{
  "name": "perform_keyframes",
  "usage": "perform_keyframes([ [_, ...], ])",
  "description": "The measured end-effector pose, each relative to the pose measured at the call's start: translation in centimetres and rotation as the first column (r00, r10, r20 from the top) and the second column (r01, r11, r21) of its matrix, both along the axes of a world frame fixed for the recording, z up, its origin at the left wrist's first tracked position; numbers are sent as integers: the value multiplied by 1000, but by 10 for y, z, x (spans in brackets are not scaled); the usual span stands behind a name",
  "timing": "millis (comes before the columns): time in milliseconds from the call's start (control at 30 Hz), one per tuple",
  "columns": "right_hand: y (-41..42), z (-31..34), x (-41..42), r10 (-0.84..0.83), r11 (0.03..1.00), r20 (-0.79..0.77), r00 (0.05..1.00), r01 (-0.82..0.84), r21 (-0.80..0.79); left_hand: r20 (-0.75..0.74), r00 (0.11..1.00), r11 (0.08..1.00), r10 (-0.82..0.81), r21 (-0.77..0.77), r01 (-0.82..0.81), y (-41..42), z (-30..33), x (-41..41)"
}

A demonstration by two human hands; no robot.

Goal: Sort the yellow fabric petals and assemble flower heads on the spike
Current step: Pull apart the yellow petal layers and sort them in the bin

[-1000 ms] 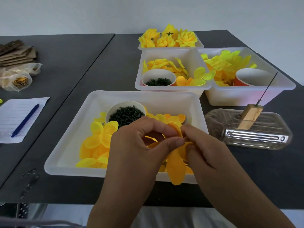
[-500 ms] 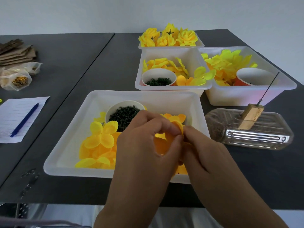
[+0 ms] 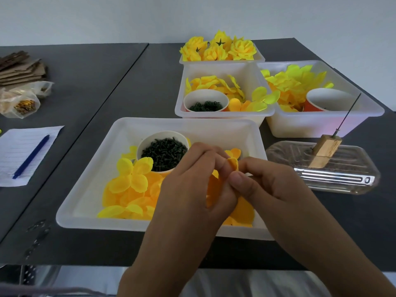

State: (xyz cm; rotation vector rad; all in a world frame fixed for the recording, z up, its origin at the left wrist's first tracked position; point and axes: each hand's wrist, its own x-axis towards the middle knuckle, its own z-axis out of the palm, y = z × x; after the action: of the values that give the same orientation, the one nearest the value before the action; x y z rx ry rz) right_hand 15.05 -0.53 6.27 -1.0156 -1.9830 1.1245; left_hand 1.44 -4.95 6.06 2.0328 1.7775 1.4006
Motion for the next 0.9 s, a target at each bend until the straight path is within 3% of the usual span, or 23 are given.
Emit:
perform_keyframes([
  [133,1,-2,2,-38,998,18,999,37,57,136,991,1000,4,1,-4,-2,-3,-5],
  [267,1,-10,2,-258,955,-24,966,259,146,163,984,998,65,-14,-64,-4,-7,-2],
  [333,1,-10,2,-306,946,-102,946,315,82,127,978,986,162,5,-164,-4,-10,0],
  [400,1,-6,3,-272,962,-197,942,262,-74,109,967,972,231,19,-234,-4,-10,1],
  [533,-1,3,0,-44,951,-224,974,-27,-307,111,985,991,130,12,-132,-5,-7,3],
  [600,-2,3,-4,-15,927,-212,977,-66,-370,138,988,997,75,19,-78,-6,-6,3],
  [800,4,-2,-7,-206,905,-258,944,84,-417,198,968,987,157,-7,-159,-11,-13,3],
  [900,4,-4,-6,-294,923,-260,920,203,-327,273,948,985,165,2,-172,-12,-13,10],
])
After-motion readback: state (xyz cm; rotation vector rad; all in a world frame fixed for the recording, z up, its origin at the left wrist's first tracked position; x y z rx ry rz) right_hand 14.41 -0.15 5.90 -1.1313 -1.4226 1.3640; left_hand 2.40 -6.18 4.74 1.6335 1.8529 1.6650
